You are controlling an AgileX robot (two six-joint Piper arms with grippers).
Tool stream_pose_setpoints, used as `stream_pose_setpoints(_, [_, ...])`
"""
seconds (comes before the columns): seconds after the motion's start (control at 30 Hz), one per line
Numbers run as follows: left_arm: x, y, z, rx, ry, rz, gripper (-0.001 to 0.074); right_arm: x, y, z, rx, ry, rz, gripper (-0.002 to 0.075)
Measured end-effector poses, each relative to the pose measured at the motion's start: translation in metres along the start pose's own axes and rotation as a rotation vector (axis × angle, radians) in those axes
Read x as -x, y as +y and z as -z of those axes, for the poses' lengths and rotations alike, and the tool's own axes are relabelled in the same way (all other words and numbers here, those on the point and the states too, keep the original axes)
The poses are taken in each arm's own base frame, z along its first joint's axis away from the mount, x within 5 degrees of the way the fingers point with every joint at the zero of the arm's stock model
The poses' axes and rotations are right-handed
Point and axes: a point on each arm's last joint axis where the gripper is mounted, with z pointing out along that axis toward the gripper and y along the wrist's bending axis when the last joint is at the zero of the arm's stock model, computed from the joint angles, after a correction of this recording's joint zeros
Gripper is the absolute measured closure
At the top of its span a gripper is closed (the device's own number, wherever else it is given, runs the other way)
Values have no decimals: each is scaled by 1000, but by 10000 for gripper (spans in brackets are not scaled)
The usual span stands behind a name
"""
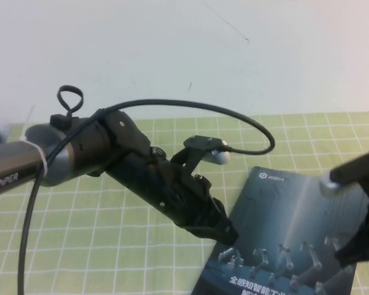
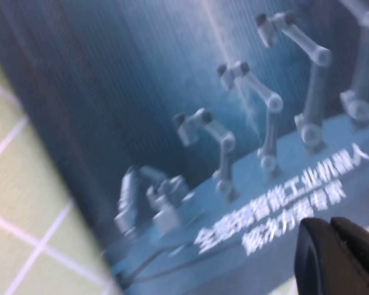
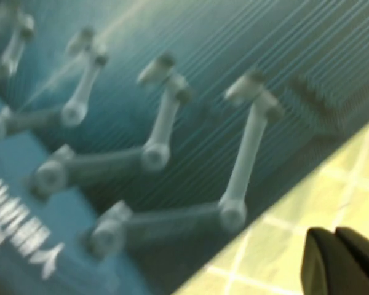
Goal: Close book
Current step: 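Close the open booklet and leave it lying on the table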
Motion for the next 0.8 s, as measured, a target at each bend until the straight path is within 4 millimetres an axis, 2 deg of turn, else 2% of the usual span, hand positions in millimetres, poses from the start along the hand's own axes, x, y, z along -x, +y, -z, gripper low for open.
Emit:
stream_pose_setpoints(0.13, [-4, 5, 1, 94, 49, -2, 738, -23, 3, -27, 23, 17, -38, 729])
stream_pose_setpoints(0.27, [-6, 16, 23, 269, 53, 20, 738, -36, -4, -46, 43, 60, -101, 729])
stream_pose_setpoints(0.37, [-4, 17, 44, 390, 11, 21, 738, -36, -12, -58, 75, 94, -134, 729])
stream_pose_setpoints(0.47, [-2, 8, 65, 479, -45, 3, 738, -33, -13, -71, 142, 110, -160, 729])
stream_pose_setpoints(0.67, [-1, -24, 106, 554, -169, -73, 738, -23, -8, -94, 198, 131, -179, 729])
stream_pose_setpoints(0.8, [-6, -48, 135, 597, -251, -119, 738, -12, -8, -100, 209, 175, -181, 729])
